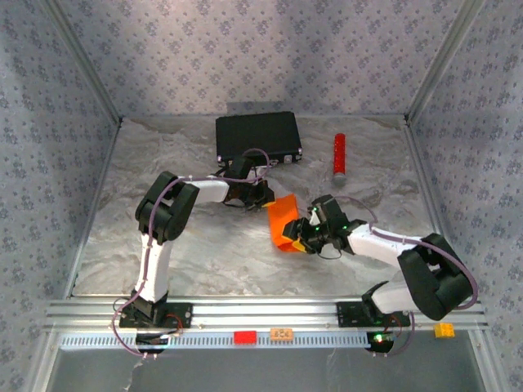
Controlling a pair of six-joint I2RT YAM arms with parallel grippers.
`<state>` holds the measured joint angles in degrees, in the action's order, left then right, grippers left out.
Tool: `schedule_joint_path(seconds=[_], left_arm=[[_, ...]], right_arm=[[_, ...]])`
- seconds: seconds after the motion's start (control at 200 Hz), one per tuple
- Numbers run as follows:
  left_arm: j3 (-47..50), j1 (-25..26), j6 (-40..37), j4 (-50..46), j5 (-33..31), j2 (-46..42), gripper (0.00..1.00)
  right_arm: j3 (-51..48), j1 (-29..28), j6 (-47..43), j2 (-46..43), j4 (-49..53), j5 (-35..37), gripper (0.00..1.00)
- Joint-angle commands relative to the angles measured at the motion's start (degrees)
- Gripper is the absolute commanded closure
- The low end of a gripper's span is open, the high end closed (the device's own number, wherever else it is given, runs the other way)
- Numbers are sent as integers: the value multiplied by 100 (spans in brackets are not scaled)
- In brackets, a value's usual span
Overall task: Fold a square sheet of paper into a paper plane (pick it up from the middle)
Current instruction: Fold the triangle a second time at the center of the table.
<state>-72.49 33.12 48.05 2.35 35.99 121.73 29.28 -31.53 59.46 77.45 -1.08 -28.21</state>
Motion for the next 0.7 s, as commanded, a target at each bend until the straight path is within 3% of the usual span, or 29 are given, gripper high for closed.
schedule_joint_path(seconds=[0.0,0.275,0.695], left_arm=[[6,178,-70,-358,-39,334,95],[24,177,-58,-349,-48,333,96],[24,181,-55,-358,-56,325,96]], right_arm=[[174,79,-316,-83,284,165,43],[96,66,-232,-35,301,184,35],[-327,139,201,-77,-371,218,33]])
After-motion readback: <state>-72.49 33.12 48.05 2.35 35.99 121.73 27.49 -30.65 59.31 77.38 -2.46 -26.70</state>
